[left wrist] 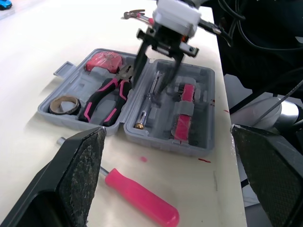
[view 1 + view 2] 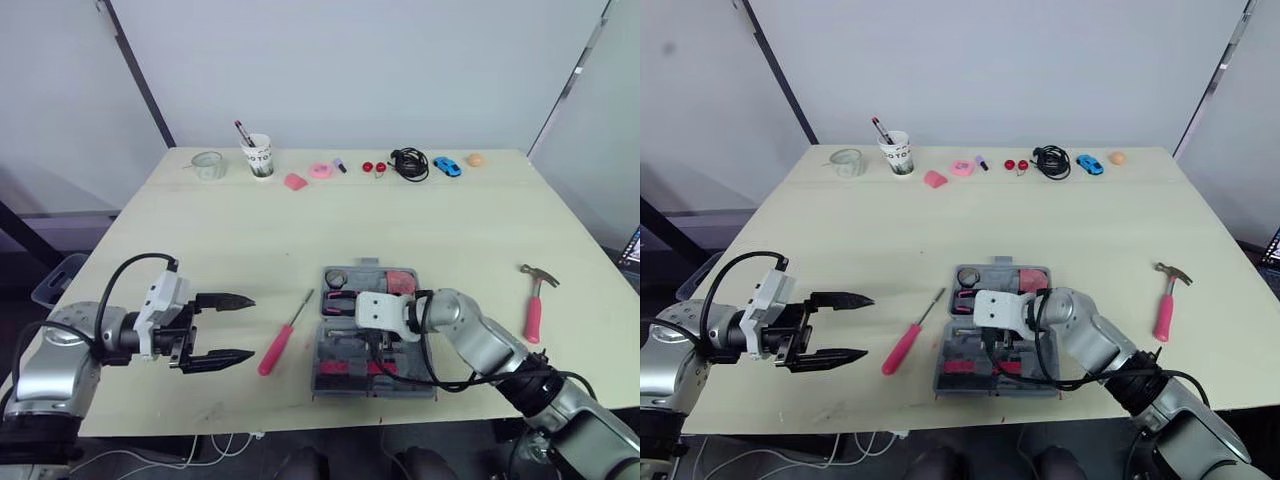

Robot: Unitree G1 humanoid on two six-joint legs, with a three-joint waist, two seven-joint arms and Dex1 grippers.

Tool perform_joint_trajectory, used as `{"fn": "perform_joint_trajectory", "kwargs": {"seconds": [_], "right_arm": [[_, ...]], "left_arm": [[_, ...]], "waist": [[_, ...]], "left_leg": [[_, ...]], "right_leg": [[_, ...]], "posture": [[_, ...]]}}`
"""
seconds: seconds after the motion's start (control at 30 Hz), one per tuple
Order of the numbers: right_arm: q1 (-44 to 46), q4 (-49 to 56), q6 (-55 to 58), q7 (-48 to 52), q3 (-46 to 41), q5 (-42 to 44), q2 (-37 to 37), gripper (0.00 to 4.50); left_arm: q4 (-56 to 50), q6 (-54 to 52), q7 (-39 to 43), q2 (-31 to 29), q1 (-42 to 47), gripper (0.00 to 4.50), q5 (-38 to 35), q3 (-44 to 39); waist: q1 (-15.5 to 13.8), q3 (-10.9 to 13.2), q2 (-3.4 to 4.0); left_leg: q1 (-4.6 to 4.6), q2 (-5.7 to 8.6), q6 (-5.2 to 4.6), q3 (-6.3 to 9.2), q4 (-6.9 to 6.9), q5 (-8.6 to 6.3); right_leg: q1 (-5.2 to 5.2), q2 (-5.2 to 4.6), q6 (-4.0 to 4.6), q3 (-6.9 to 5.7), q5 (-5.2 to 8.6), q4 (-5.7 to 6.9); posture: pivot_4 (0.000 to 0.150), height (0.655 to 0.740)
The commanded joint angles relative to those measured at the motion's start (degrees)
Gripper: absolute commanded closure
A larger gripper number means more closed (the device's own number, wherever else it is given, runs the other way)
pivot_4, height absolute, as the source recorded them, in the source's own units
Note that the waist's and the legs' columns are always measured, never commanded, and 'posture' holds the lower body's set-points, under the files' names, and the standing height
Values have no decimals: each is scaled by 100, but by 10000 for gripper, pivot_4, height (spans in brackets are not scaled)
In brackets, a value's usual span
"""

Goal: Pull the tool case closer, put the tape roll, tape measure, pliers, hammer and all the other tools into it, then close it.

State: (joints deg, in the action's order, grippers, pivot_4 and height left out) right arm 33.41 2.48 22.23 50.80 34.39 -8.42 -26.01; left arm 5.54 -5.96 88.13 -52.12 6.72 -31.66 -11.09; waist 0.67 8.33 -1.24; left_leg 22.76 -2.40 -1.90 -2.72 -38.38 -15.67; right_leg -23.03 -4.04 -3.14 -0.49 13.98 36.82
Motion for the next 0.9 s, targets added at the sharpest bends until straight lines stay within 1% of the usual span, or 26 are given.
{"fn": "perform_joint_trajectory", "kwargs": {"seconds": [0.03, 0.17, 0.2, 0.23, 0.3, 0.33, 0.47, 0.73, 0.9], "right_arm": [[-96, 396, -39, 25, -429, 189, -33, 25516], [-377, 475, 112, 25, -751, 641, 204, 25516], [-424, 473, 113, 8, -802, 704, 252, 30562], [-461, 447, 81, 0, -816, 708, 273, 32044], [-508, 385, -2, 25, -778, 678, 265, 41052], [-521, 369, -16, 34, -769, 685, 265, 44547], [-609, 86, -115, -6, -715, 673, 321, 44547], [-839, -857, -503, -202, -541, 403, 494, 44547], [-1042, -805, -504, -243, -622, 409, 504, 44547]], "left_arm": [[-142, 14, 47, -81, 51, 0, -61, -150], [-160, 9, 21, -38, 79, 0, -58, -103], [-163, 6, 15, -30, 85, 0, -59, -97], [-165, 5, 11, -24, 91, 0, -58, -87], [-168, 3, 14, -16, 109, 0, -58, -68], [-171, -1, 15, -14, 116, 0, -62, -64], [-149, 10, 25, -22, 156, 0, -44, -40], [-231, -14, -27, -11, 96, 0, -57, -52], [-301, -41, -77, -3, 15, 0, -80, -93]], "waist": [[2, 0, 0], [7, -2, -3], [7, -2, -3], [8, -1, -1], [8, -1, -1], [9, -1, -1], [-1, -1, -2], [9, -1, -2], [24, -8, -10]], "left_leg": [[0, 0, 0, 0, 0, 0], [-1, 0, 0, 1, 1, 0], [-1, 0, 0, 0, 1, 0], [-1, 0, 0, 0, 1, 0], [-1, 0, 0, -1, 1, 0], [-1, 0, 0, -1, 1, 0], [0, 0, 0, 0, 0, 0], [-1, 0, 0, -2, 1, 0], [-10, -2, 0, -2, 1, 0]], "right_leg": [[0, 0, 0, 0, 0, 0], [0, 1, 0, -1, 0, 0], [0, 1, 0, -1, 0, 0], [0, 1, 0, -1, 0, 1], [0, 1, 0, 0, 0, 1], [0, 1, 0, 1, 0, 1], [0, 1, 0, 0, 0, 0], [0, 1, 0, 1, 0, 0], [2, 3, 1, 3, 0, 5]], "posture": [[1500, 7400], [1500, 7400], [1500, 7400], [1500, 7400], [1500, 7400], [1500, 7400], [1500, 7400], [1500, 7400], [1500, 7400]]}}
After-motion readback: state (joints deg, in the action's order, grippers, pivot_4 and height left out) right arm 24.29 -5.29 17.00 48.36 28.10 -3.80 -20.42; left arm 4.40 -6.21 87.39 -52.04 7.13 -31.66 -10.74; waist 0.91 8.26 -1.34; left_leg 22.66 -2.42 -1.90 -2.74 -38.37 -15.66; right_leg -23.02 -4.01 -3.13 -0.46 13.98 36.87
